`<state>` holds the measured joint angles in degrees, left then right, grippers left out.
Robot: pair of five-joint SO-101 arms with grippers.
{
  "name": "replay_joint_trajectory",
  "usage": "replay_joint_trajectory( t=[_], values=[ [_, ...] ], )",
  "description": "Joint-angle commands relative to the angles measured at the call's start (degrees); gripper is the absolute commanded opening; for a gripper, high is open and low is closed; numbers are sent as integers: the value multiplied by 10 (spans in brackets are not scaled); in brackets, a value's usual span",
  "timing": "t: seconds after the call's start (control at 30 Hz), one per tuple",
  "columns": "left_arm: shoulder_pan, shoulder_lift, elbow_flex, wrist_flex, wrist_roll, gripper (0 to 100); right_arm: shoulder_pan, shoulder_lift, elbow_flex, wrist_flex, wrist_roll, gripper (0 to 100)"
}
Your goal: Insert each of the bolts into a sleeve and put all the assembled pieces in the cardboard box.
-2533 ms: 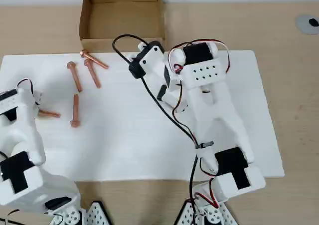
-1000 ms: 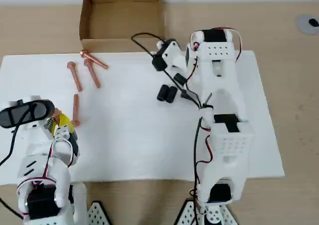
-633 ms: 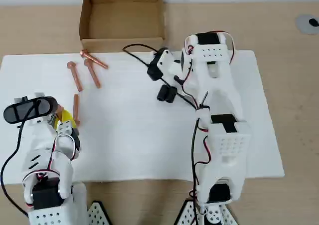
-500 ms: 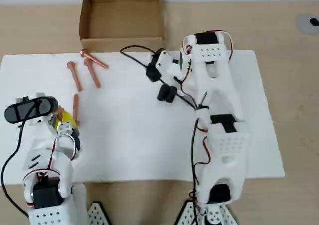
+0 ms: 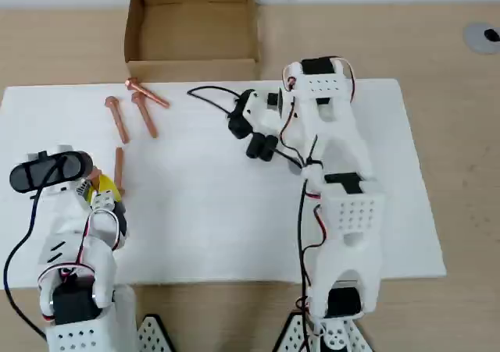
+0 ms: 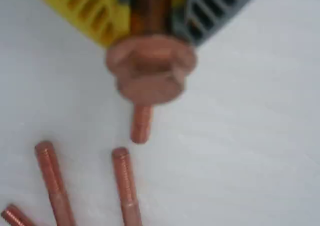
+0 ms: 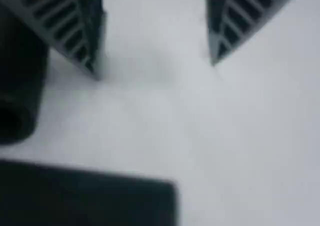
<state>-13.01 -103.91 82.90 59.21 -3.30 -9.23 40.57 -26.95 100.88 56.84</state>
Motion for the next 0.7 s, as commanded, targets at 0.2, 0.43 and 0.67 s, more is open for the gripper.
replay_joint_trajectory(
  t=[0.2,0.43,0.67],
  values=[
    [7,-6,16,-15,3,6,-9,78,-138,-4,-11,182],
    [7,-6,16,-16,3,6,-12,87,-176,16,-11,150],
    [8,-6,17,-16,3,6,-22,22,-145,18,-11,157]
  ],
)
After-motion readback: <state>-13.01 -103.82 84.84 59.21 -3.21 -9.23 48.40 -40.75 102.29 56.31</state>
